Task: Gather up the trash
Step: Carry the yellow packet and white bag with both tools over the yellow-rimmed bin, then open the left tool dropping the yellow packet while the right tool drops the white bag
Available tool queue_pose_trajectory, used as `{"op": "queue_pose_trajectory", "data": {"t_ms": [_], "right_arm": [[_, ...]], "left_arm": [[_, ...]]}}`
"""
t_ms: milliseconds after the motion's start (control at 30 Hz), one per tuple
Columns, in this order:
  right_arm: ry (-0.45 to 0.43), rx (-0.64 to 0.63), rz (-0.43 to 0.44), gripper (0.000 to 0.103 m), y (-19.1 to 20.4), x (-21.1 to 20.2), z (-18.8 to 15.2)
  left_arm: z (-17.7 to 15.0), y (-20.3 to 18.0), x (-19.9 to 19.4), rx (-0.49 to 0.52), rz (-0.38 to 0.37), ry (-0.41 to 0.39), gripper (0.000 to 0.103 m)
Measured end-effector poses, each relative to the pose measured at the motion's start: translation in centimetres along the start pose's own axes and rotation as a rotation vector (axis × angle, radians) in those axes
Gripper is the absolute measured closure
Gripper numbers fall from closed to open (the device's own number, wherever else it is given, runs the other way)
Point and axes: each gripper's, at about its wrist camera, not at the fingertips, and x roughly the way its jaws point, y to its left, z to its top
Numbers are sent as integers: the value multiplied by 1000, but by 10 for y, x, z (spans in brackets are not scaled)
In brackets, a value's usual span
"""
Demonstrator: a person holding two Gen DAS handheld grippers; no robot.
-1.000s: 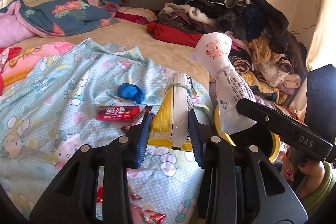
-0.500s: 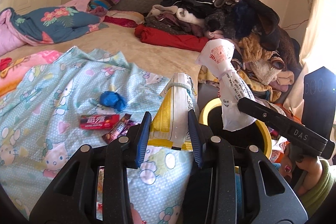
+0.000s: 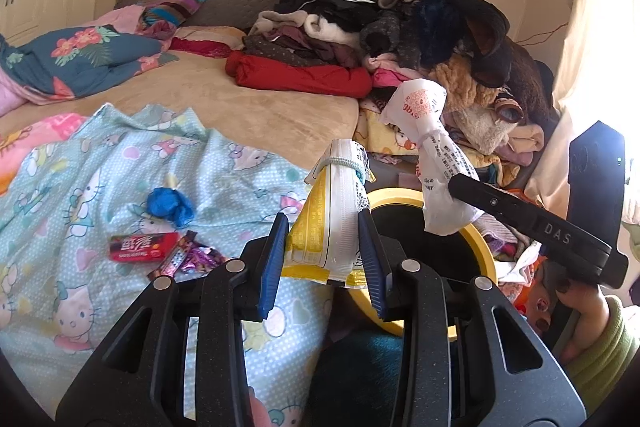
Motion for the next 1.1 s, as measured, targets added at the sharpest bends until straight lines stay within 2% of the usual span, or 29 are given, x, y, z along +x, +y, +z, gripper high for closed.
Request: {"op": "queue_pose_trajectory", "data": {"t_ms": [300, 767, 1100], "right_arm": [[-3, 27, -66, 62, -27, -9, 5], [20, 43, -167, 62, -64, -13, 0], [55, 68, -195, 62, -88, -15, -6]], "left_arm": [[3, -18, 10, 29, -30, 3, 75], [-7, -52, 39, 88, -72, 65, 75], [-12, -67, 65, 106, -88, 114, 75]]}}
